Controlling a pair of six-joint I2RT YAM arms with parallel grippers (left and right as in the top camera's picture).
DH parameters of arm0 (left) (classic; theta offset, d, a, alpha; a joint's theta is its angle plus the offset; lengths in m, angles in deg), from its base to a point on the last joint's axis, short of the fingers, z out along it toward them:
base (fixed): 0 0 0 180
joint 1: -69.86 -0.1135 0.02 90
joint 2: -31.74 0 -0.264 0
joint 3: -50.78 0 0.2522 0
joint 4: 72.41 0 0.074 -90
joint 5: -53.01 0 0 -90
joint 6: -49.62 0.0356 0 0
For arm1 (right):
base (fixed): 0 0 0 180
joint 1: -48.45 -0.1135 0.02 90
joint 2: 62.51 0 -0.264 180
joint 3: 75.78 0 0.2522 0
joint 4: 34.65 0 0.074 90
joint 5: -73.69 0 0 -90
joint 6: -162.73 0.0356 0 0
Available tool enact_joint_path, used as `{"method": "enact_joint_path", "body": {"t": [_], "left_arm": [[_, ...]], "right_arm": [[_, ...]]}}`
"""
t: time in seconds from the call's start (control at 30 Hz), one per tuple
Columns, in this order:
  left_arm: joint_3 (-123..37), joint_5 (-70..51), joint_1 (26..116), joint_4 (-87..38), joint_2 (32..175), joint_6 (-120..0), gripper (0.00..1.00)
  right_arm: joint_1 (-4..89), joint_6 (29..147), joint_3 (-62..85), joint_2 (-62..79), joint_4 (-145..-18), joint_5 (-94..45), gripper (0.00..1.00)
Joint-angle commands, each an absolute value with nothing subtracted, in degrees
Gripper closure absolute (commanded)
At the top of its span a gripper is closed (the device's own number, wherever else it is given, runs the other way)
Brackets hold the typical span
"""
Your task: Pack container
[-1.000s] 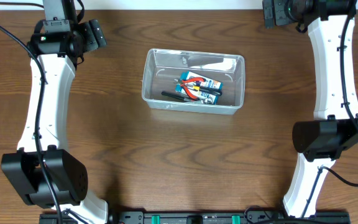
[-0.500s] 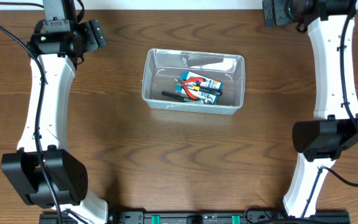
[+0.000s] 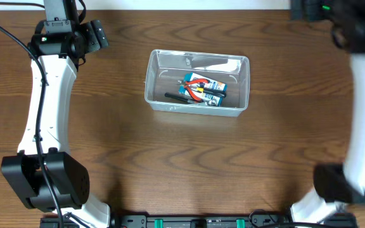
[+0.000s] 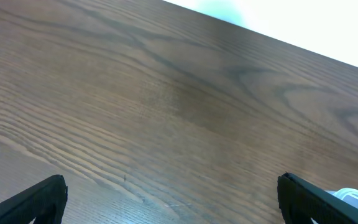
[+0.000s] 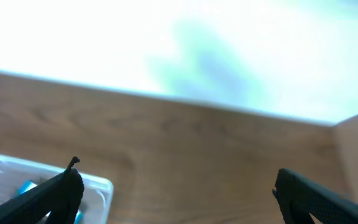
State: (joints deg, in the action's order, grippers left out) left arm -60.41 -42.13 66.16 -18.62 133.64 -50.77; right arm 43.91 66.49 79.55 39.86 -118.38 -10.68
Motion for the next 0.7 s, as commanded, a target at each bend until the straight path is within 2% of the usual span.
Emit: {"method": "enact_joint_path", "body": {"t": [0.0, 0.37, 0.5, 0.67], "left_arm": [[-60.7, -43.1, 66.0, -18.6, 134.4, -50.0, 0.02], [-60.7, -43.1, 66.0, -18.6, 134.4, -50.0, 0.02], [-60.7, -43.1, 66.0, -18.6, 134.4, -50.0, 0.02], [-60.7, -43.1, 66.0, -18.6, 134.4, -50.0, 0.02]], "right_arm": [[42.8, 67.5, 80.4, 31.0, -118.5, -10.5, 0.01], [42.8, 66.2, 74.7, 8.3, -116.9, -8.5, 0.01], [42.8, 66.4, 63.4, -2.8, -113.2, -9.5, 0.01], [42.8, 67.6, 41.6, -18.5, -107.0, -9.7, 0.01]]}}
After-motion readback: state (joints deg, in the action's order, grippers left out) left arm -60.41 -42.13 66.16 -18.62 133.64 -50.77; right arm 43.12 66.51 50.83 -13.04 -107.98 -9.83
